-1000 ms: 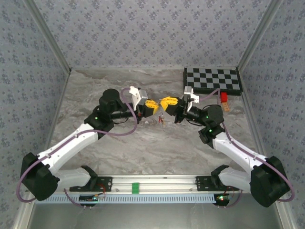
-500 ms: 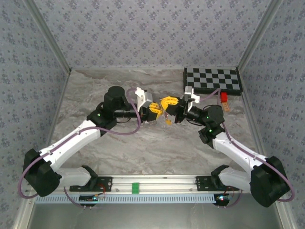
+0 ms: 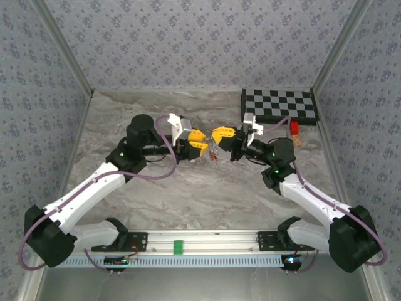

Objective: Put the keys on the keyring

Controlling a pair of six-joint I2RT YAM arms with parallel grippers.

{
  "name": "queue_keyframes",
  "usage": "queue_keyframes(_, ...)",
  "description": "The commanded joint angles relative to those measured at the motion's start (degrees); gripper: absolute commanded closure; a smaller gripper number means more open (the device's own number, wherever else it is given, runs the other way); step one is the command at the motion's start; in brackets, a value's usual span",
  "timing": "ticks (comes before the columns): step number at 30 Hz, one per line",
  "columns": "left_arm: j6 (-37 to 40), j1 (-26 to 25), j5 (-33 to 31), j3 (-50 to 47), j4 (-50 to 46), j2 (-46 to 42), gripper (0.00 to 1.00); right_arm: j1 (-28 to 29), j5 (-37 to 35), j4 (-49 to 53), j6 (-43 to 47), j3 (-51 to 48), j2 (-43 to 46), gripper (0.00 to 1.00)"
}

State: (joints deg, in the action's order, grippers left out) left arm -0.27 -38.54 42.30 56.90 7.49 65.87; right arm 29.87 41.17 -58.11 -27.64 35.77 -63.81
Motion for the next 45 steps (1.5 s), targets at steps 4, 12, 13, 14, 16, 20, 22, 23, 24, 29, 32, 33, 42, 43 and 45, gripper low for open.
queue_keyframes(4,-7.8,1.8,-2.0,-1.5,9.6,-1.0,0.62,-0.2,2.3,-3.0,-0.8,1.2,0.4,1.00)
queue_keyframes(12,-15.7,2.1,3.0,-0.6,16.7,2.4,0.67,0.0,2.9,-4.1,-0.7,0.5,0.1,1.00)
queue_keyframes(13,-16.0,2.1,3.5,-0.4,16.9,2.7,0.68,0.1,2.9,-4.1,-0.7,0.5,0.0,1.00)
queue_keyframes(14,-16.3,2.0,3.9,-0.3,17.1,3.0,0.69,0.1,3.0,-4.2,-0.7,0.5,-0.1,1.00)
queue_keyframes(16,-16.4,1.9,4.4,0.0,17.3,3.4,0.70,0.2,3.1,-4.4,-0.8,0.5,-0.3,1.00)
queue_keyframes(20,-16.3,2.0,4.6,0.0,17.3,3.7,0.74,0.4,3.5,-4.9,-1.0,0.6,-0.7,1.00)
queue_keyframes(22,-16.1,1.9,4.9,0.0,17.5,3.7,0.75,0.4,3.8,-5.1,-1.2,0.6,-1.0,1.00)
queue_keyframes(23,-16.1,1.9,5.1,0.0,17.6,3.8,0.76,0.4,3.9,-5.2,-1.2,0.7,-1.0,1.00)
queue_keyframes(24,-16.1,2.0,5.2,0.0,17.7,3.8,0.77,0.4,3.9,-5.4,-1.3,0.6,-1.2,1.00)
queue_keyframes(29,-15.6,1.8,6.7,0.4,17.6,4.3,0.92,0.8,4.8,-6.4,-2.1,1.0,-2.1,1.00)
queue_keyframes(32,-15.6,1.7,7.3,0.7,17.3,4.5,1.00,1.0,5.2,-6.5,-2.1,1.0,-2.4,1.00)
queue_keyframes(33,-15.7,1.7,7.1,0.5,17.3,4.5,1.00,1.0,5.2,-6.3,-2.0,1.1,-2.4,1.00)
queue_keyframes(42,-7.2,1.7,4.7,3.7,4.9,4.6,1.00,-0.3,3.2,5.9,2.3,0.2,1.7,0.84)
queue_keyframes(43,-6.1,1.8,4.6,4.0,3.8,4.7,1.00,-0.5,3.0,9.0,3.6,0.4,2.6,0.82)
queue_keyframes(45,-3.3,1.7,4.4,4.8,0.7,4.9,1.00,-0.9,2.5,17.5,7.3,1.2,5.1,0.78)
